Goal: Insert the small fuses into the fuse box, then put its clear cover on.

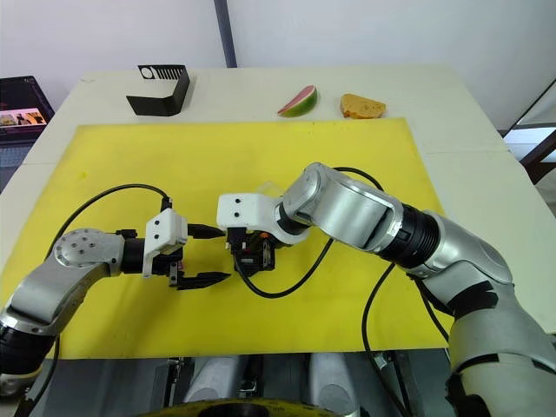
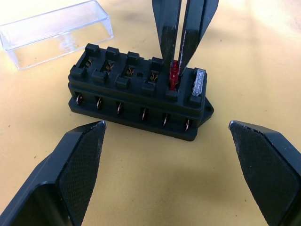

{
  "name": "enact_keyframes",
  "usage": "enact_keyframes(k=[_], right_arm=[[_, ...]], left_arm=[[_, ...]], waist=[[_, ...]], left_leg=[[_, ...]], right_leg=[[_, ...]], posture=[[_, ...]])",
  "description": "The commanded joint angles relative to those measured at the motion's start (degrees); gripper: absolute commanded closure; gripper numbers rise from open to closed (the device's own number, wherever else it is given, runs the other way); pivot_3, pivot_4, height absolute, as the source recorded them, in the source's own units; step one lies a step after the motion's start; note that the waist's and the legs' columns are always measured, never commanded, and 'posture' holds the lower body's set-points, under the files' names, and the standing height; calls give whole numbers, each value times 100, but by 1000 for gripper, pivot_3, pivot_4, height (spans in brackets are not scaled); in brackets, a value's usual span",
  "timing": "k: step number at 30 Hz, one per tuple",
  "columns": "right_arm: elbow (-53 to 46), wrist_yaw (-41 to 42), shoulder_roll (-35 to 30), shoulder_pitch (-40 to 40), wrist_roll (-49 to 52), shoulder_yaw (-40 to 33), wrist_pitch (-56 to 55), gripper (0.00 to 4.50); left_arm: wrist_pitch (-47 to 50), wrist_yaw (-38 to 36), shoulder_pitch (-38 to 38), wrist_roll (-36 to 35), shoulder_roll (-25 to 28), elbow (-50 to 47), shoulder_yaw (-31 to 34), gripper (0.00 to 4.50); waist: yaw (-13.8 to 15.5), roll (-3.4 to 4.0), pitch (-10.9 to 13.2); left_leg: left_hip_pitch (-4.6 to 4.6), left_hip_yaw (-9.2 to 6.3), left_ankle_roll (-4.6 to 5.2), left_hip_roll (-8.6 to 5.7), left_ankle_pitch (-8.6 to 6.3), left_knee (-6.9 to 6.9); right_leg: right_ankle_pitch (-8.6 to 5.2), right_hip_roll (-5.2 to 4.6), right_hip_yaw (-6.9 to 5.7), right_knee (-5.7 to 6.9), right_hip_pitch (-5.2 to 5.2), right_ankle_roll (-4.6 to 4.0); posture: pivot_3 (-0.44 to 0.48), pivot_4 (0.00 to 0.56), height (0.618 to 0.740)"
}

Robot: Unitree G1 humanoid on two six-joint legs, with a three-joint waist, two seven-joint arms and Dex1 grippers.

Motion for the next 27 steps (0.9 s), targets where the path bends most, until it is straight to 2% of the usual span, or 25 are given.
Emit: enact_keyframes(k=[1, 8, 27], right_arm=[[-3, -31, -58, 56, -191, 258, 98, 4500], [-259, -127, -129, 66, -586, 493, -65, 4500], [-204, -25, 139, 129, -418, 87, 216, 4500]], left_arm=[[-42, 50, 49, 28, -19, -185, 22, 95], [25, 76, 150, 43, -82, -99, -64, 95], [32, -69, -11, 60, 36, 165, 37, 95]], waist=[[1, 0, 0], [3, 0, -4], [-7, 0, -4]], left_leg=[[0, 0, 0, 0, 0, 0], [3, -1, 0, 0, 0, 0], [5, -2, 0, 0, 0, 0]], right_leg=[[0, 0, 0, 0, 1, 0], [0, 0, 0, 2, 2, 0], [0, 1, 0, 4, 2, 0]], posture=[[0, 150, 740], [0, 150, 740], [0, 150, 740]])
